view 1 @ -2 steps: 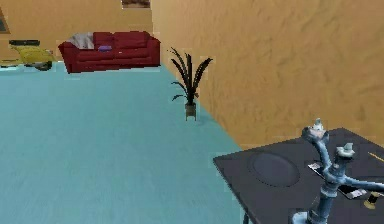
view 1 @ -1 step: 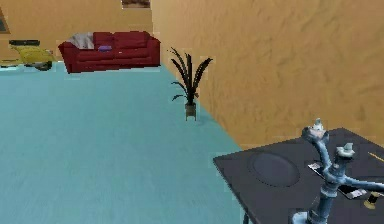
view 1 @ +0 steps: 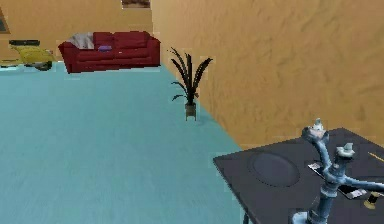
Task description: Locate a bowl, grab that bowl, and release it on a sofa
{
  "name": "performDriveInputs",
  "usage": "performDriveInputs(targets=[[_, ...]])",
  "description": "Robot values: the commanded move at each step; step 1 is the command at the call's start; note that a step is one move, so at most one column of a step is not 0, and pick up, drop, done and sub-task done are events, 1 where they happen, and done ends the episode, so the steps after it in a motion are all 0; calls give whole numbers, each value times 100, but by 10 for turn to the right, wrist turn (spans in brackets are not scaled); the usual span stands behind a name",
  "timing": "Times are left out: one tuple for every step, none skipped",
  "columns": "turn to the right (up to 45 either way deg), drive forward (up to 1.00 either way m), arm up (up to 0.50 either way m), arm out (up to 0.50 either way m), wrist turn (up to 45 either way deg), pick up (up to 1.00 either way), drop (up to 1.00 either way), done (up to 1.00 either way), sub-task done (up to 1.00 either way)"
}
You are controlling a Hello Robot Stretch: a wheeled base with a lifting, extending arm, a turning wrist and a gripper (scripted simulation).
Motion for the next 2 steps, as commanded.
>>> performDriveInputs(targets=[[0, 0, 10, 0, 0, 0, 0, 0, 0], [0, 0, 6, 0, 0, 0, 0, 0, 0]])
